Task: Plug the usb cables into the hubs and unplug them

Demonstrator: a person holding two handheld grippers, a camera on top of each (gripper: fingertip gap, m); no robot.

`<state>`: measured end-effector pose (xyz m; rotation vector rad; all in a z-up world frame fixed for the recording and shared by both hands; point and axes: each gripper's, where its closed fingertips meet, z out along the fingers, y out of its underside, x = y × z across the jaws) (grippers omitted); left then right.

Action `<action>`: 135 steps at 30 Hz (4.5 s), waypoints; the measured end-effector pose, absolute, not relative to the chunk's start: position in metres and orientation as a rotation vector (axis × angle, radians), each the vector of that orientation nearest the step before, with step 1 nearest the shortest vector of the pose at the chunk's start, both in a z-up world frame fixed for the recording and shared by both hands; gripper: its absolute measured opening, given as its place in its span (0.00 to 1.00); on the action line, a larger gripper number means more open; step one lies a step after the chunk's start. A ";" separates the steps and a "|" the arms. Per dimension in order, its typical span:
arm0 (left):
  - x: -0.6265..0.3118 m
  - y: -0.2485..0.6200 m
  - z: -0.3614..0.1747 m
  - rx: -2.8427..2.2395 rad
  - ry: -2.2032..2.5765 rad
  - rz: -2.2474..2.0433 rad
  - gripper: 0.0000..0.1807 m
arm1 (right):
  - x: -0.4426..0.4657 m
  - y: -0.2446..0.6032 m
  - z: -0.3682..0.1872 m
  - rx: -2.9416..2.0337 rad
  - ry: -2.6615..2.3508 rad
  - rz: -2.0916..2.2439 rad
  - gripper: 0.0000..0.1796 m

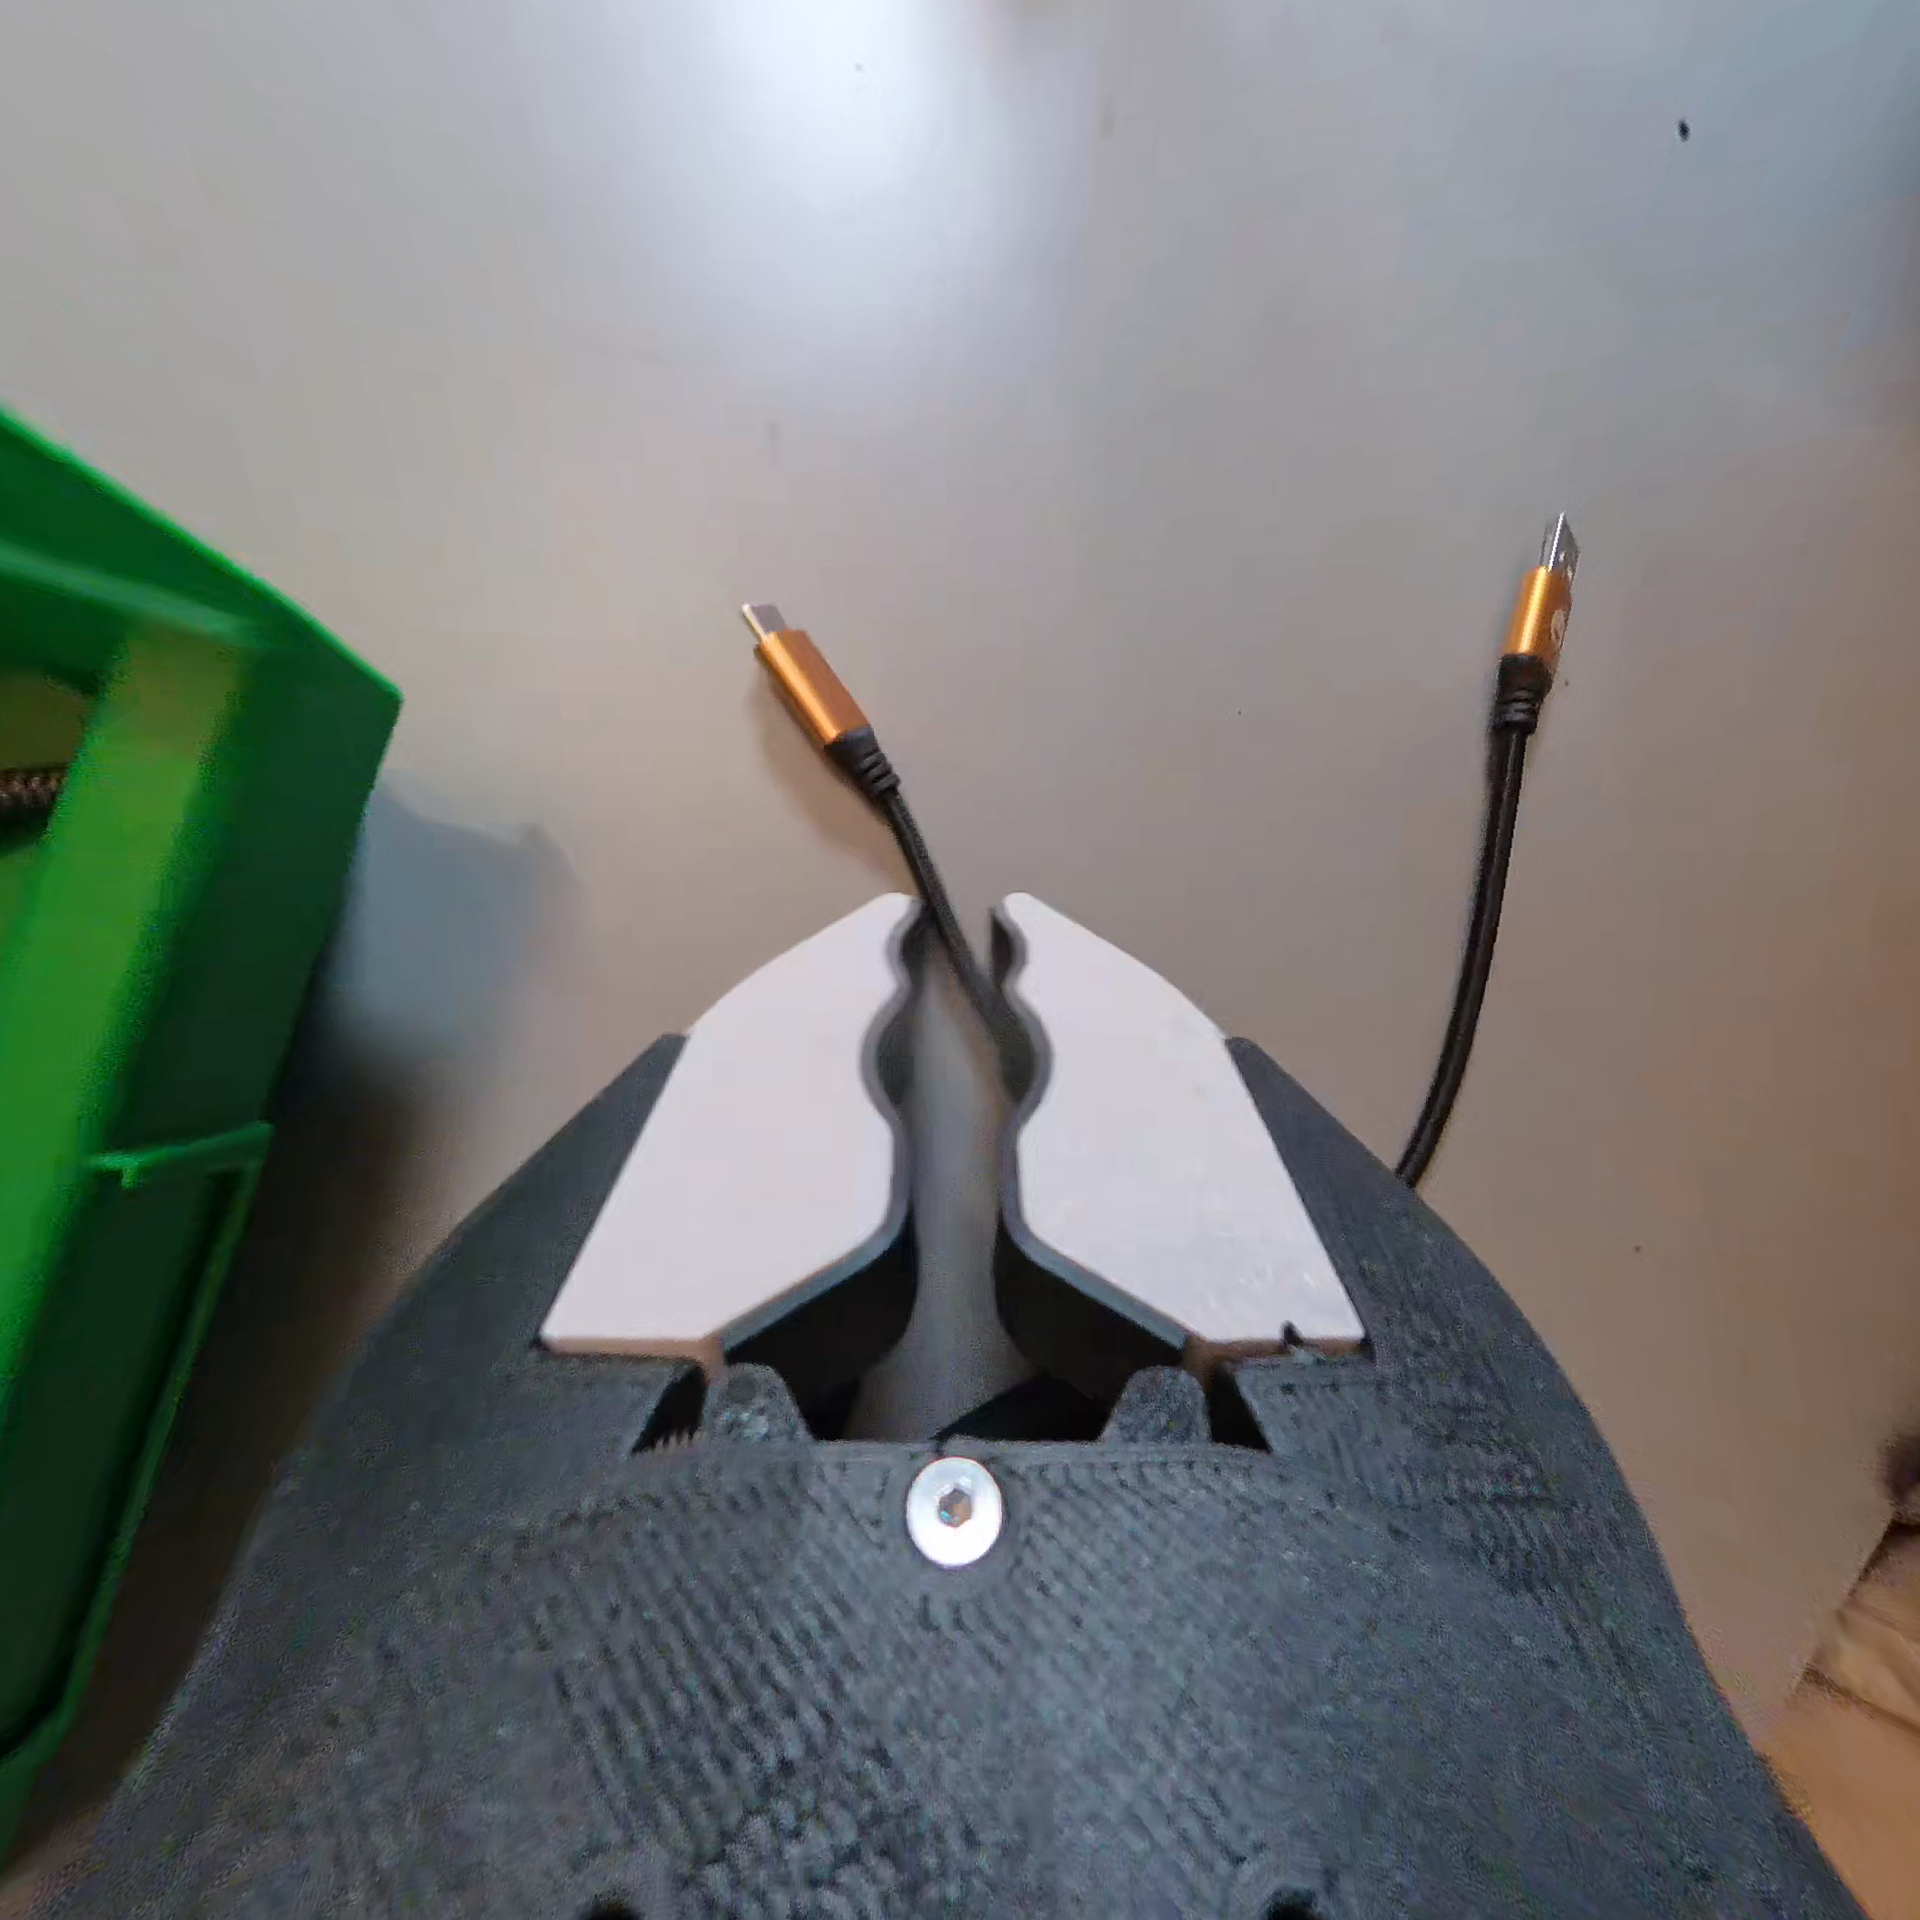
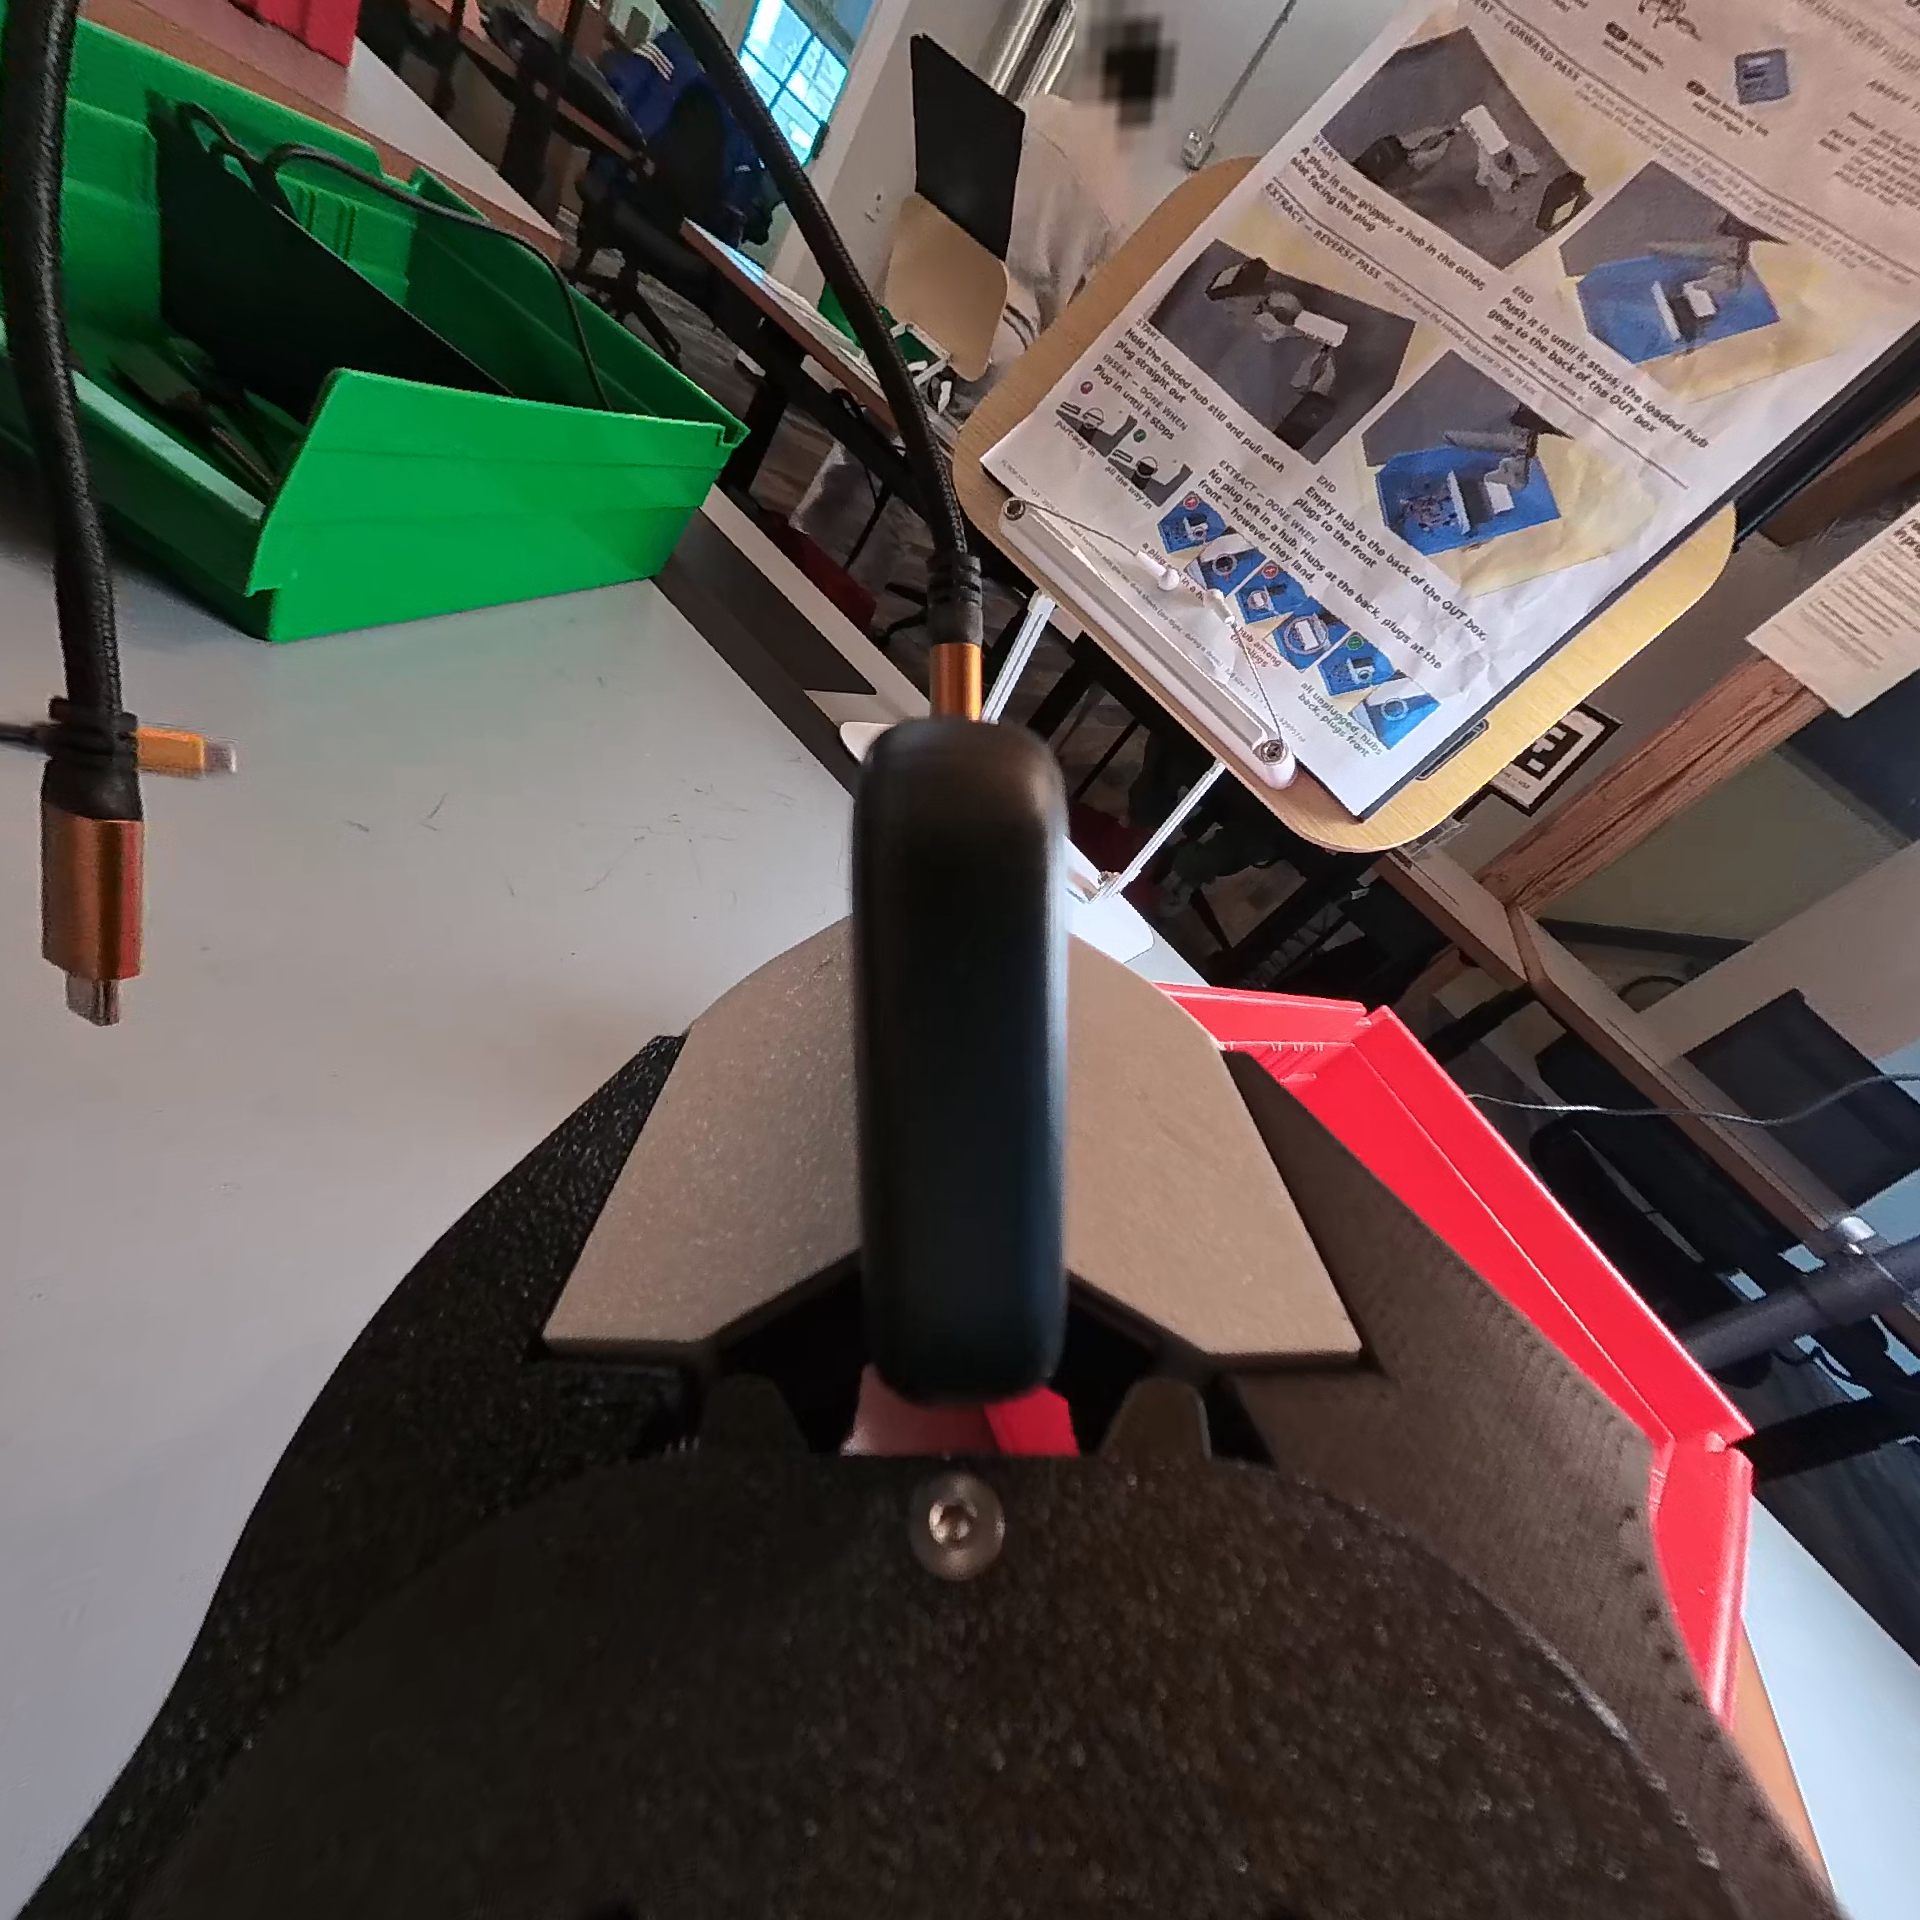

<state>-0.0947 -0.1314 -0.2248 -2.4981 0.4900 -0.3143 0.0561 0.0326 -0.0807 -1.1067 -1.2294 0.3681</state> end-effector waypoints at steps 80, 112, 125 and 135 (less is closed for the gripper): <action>0.027 -0.097 -0.127 -2.385 0.890 -0.857 0.04 | 0.033 -0.007 -0.120 -0.487 -1.553 -0.238 0.07; 0.034 -0.087 -0.130 -2.420 0.838 -1.108 0.04 | 0.026 -0.016 -0.132 -0.461 -1.570 -0.352 0.07; 0.029 -0.093 -0.101 -2.099 0.895 -1.093 0.08 | 0.028 -0.020 -0.118 -0.543 -1.527 -0.197 0.07; -0.054 -0.062 -0.071 -1.738 0.624 -0.717 0.16 | 0.034 -0.038 -0.082 -0.925 -1.386 0.837 0.08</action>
